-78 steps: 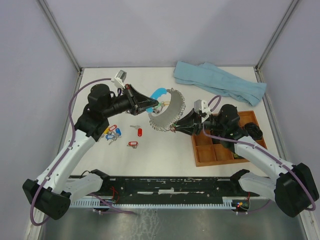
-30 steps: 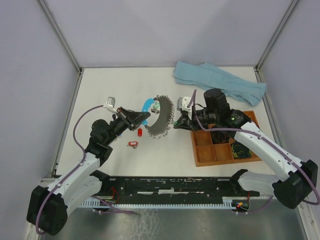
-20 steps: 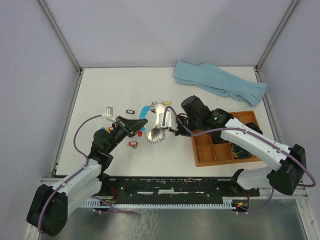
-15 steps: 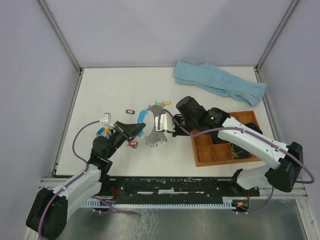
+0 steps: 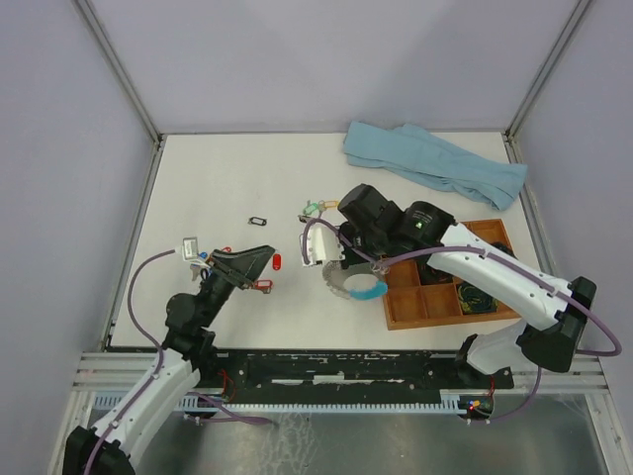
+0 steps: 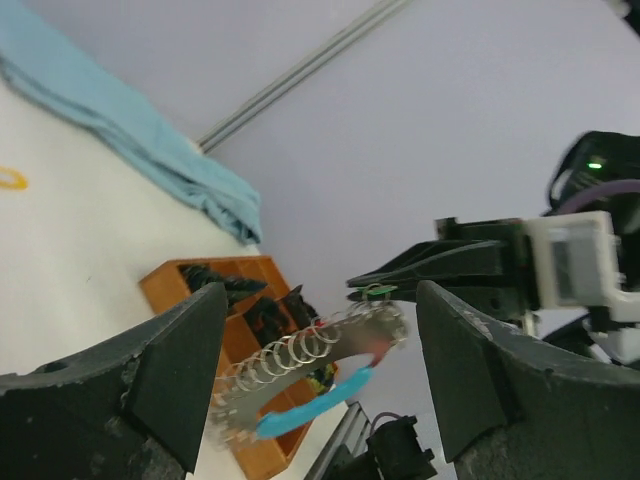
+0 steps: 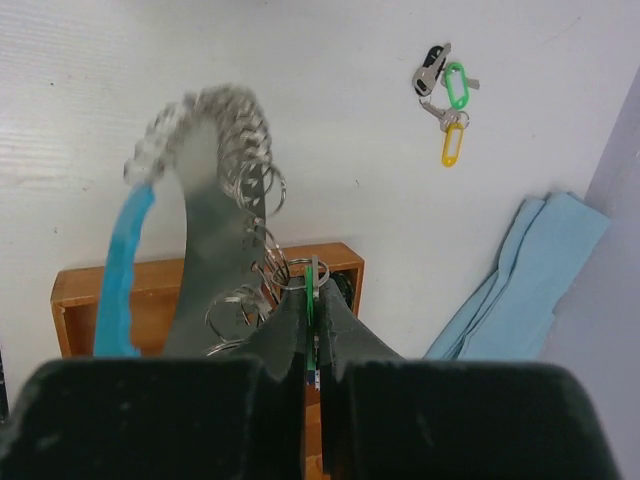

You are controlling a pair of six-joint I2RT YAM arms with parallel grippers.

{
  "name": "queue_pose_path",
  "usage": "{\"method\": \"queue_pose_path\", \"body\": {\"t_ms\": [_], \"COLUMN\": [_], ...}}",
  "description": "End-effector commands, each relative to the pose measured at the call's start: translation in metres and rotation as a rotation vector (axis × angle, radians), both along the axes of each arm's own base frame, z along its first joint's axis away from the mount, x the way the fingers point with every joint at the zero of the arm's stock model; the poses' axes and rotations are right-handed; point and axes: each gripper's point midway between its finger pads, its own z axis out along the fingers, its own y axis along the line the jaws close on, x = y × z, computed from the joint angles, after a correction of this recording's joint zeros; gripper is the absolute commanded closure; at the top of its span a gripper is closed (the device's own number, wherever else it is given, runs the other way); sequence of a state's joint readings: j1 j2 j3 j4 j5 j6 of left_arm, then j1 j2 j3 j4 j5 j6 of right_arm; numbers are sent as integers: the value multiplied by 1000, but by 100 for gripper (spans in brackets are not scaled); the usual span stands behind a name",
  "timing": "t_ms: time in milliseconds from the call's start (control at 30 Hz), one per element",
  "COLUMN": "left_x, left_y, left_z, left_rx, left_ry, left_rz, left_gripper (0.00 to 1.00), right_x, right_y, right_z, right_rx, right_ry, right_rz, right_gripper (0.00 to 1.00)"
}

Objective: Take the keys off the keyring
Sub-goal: Pick up the key from the keyring.

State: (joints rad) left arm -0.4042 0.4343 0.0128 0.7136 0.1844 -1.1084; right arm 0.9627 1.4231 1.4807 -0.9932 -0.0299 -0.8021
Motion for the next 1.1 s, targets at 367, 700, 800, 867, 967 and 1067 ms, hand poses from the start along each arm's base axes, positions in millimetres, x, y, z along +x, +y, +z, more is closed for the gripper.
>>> {"method": "queue_pose_path", "body": {"t_ms": [367,700,800,867,967,1067], "left_x": [-42,-61,-61,-61,-57,-57], "left_y": [3,-56,-69,-73,-85,-98], "left_z": [22,35,42,51,60,67], "left_rx": [29,265,384,440,518,534], "left_ry": [-314,-539,-677,-767,-871,-944], "left_rz": [-42,-186,-126,-84,-75,-95], "left_gripper": [35,43,43,42,41,46], "right_x": [-16,-21,-24,-25,-28,-31], "right_y": [17,10,3,-3,-9,-6], "right_z": [13,18,30,37,48,54], "right_rx": [287,386,437,474,527,544], "right_ry": [210,196,212,232,251,271], "right_rz": [75,101,102,104,121,139], "right_gripper": [99,99,99,99,99,99]}}
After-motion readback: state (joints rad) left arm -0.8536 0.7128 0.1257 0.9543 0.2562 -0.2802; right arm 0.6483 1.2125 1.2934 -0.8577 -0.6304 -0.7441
